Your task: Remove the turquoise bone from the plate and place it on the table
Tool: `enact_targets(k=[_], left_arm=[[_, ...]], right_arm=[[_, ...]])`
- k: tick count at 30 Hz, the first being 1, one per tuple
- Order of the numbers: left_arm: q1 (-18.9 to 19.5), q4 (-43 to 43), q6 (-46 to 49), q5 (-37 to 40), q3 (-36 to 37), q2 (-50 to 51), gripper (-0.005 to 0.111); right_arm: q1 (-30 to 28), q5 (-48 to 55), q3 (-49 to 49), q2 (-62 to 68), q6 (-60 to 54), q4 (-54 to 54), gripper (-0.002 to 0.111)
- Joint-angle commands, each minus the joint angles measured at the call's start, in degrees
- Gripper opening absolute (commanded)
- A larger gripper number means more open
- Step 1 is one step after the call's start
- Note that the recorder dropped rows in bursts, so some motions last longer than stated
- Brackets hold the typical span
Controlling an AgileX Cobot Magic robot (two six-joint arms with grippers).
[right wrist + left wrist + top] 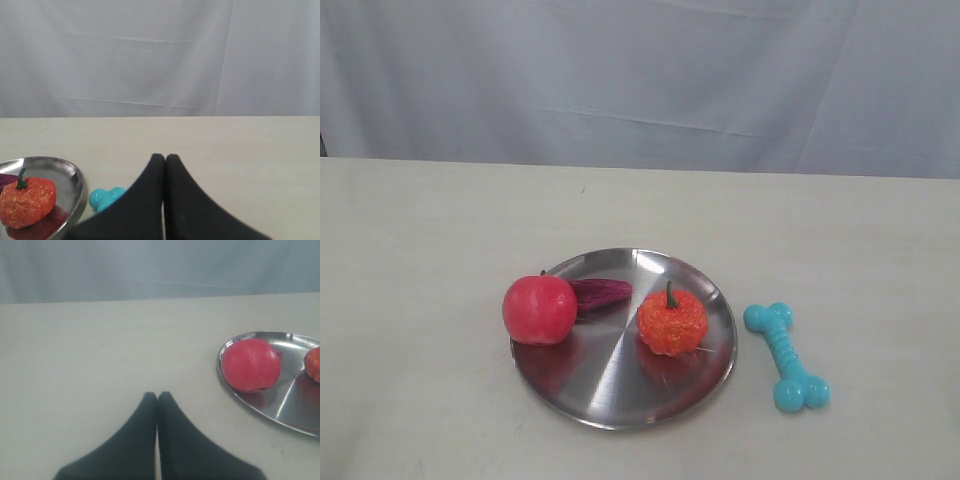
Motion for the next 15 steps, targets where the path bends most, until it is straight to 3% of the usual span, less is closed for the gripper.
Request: enact_targets(k=[1,15], left_arm=[[-0.16,0.02,-0.10,-0.04,0.19,-0.07,0.000],[-0.16,0.02,-0.10,-0.04,0.19,-0.07,0.000]], right_arm=[[-0.28,2.96,0.16,-1.02,-0.49,-1.25,0.000],[-0.28,10.48,0.16,-1.02,-1.35,-1.25,0.000]])
